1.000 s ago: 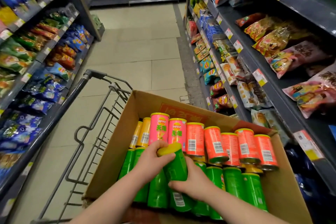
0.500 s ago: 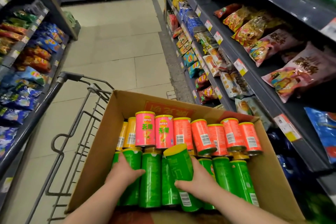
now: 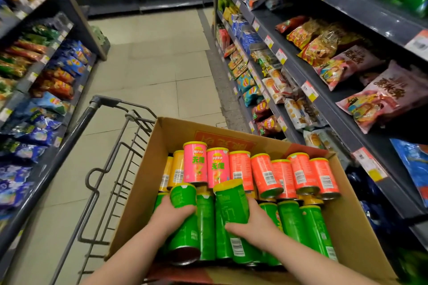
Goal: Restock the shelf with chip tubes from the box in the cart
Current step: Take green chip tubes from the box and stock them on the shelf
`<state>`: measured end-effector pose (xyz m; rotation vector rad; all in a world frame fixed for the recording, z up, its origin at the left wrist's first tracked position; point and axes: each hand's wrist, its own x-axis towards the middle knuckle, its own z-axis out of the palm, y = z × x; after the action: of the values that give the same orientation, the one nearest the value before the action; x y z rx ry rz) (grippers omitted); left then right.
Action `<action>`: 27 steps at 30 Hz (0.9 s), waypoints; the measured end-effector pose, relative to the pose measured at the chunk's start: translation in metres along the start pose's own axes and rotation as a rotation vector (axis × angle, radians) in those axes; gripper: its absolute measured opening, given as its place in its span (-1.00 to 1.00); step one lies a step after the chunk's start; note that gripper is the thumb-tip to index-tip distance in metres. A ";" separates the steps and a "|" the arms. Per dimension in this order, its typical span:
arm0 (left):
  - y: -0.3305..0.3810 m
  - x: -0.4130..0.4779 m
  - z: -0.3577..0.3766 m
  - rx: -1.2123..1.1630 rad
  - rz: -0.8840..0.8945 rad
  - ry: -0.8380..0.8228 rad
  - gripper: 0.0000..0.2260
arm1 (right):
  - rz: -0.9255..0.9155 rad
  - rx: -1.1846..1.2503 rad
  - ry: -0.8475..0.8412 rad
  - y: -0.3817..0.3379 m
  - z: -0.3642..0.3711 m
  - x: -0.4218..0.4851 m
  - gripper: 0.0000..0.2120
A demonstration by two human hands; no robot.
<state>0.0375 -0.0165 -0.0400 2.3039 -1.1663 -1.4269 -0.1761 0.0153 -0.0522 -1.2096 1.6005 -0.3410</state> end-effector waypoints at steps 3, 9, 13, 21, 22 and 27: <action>0.001 -0.011 0.002 -0.103 0.063 -0.019 -0.39 | 0.009 0.062 0.067 -0.008 0.003 -0.005 -0.26; 0.009 -0.033 0.001 -0.235 0.245 -0.076 -0.37 | 0.033 0.107 0.186 -0.019 -0.002 -0.025 -0.25; 0.016 -0.046 0.003 -0.277 0.333 -0.124 -0.34 | 0.028 0.152 0.248 -0.025 -0.010 -0.046 -0.29; 0.035 -0.077 0.031 -0.203 0.472 -0.273 -0.21 | 0.041 0.311 0.463 -0.014 -0.029 -0.102 -0.37; 0.038 -0.082 0.036 -0.197 0.493 -0.288 -0.23 | 0.044 0.316 0.491 -0.011 -0.031 -0.110 -0.40; 0.049 -0.107 0.059 -0.162 0.574 -0.371 -0.27 | 0.058 0.403 0.607 0.006 -0.044 -0.150 -0.47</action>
<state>-0.0609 0.0400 0.0273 1.4540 -1.5729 -1.6577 -0.2258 0.1267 0.0450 -0.7788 1.9444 -1.0146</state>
